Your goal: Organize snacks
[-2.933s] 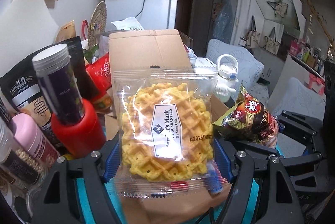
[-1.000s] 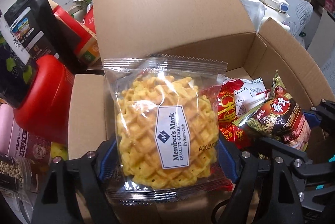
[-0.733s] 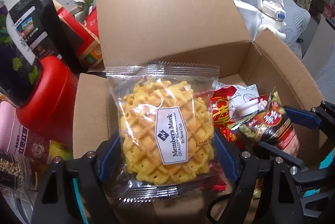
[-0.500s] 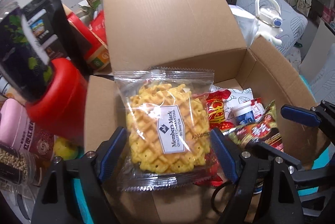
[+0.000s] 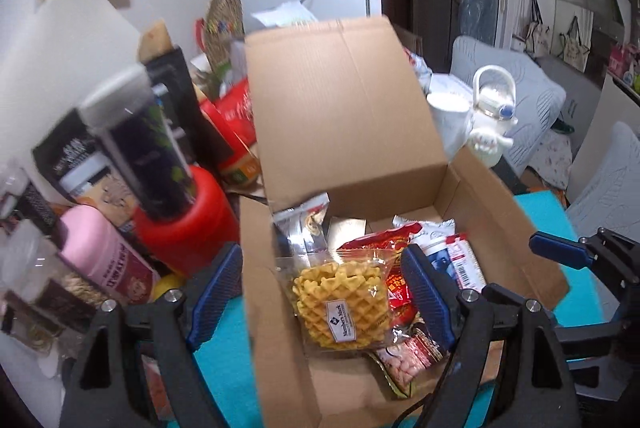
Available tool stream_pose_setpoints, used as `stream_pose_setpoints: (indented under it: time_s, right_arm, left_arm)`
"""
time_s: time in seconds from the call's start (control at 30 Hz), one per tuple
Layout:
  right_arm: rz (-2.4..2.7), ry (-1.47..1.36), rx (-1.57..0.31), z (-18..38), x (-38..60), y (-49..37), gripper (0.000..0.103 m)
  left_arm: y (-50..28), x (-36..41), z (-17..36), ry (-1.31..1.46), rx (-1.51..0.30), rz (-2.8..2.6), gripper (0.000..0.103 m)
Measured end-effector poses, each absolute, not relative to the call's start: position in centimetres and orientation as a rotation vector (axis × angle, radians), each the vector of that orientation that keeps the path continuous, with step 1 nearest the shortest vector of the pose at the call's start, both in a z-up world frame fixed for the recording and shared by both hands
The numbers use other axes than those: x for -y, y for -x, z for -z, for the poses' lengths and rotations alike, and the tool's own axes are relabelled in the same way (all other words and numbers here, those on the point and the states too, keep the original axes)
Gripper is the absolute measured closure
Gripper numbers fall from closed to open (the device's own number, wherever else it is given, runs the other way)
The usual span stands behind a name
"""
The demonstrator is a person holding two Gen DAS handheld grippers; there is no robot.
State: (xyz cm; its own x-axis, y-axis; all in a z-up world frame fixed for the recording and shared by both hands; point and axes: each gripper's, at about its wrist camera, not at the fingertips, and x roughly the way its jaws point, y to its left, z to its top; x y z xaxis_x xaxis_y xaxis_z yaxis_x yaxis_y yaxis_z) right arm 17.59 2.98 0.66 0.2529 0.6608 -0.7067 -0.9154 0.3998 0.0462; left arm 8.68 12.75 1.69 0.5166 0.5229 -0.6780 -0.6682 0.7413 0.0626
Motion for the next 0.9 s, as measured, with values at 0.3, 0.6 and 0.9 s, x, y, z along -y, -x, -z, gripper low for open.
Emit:
stream_pose_setpoints:
  time_s: [0.3,0.6,0.9]
  right_arm:
    - [-1.199,0.395,-0.611,-4.5,-0.6,-13.9,0.038]
    - [-1.232,0.38,-0.522,-6.8,3.2,-10.1,0.038]
    - [-1.23,0.362,-0.496,-6.5,7.1,-7.2,0.038]
  left_arm:
    - [-4.2,-9.5,-6.0,0.19,-0.64,-0.781,0.021]
    - [0.3,-5.1,-8.4,0.179,-0.561,-0.817,0.021]
    - [3.9,-1.7,-7.7,0.197,-0.532,-0.801,0.021]
